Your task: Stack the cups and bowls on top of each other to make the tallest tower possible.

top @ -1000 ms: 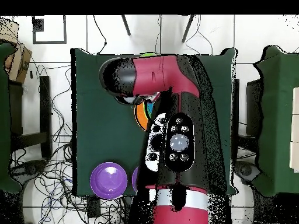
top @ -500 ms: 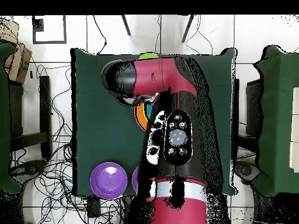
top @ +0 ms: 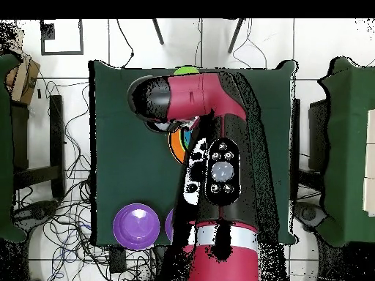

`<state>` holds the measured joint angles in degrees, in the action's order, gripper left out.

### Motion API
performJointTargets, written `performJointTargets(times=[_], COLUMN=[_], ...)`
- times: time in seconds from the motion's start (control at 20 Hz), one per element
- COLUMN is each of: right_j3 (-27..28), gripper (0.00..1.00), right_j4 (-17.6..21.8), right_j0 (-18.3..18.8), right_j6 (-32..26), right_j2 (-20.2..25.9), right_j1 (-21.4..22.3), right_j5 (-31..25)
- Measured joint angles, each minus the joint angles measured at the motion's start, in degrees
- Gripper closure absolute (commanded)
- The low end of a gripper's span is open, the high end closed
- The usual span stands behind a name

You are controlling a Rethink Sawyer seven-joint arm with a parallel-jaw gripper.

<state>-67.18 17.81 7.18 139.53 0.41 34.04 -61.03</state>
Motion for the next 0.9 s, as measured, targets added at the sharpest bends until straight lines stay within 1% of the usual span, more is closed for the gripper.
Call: performJointTargets(times=[0.9], right_j3=[0.01], gripper=[1.00], right_j4=[0.01], right_j0=[0.00], right_j6=[0.00], right_j2=[0.14], right_j1=[-0.62], right_j5=[0.01])
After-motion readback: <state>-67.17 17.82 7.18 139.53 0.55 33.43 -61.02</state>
